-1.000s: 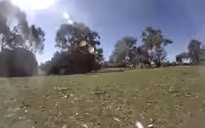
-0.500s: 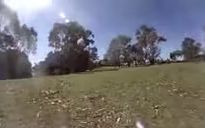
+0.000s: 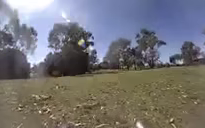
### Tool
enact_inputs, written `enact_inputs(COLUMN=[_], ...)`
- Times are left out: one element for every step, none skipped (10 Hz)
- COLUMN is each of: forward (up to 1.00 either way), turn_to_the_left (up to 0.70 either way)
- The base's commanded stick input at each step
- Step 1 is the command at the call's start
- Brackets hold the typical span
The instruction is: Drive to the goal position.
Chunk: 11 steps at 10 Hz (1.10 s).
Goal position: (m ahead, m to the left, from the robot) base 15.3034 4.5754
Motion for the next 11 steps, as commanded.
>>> enact_inputs(forward=[0.85, 0.85, 0.85, 0.85, 0.85, 0.85, 0.85, 0.85, 0.85, 0.85, 0.85], turn_to_the_left=[0.00, 0.00, 0.00, 0.00, 0.00, 0.00, 0.00, 0.00, 0.00, 0.00, 0.00])
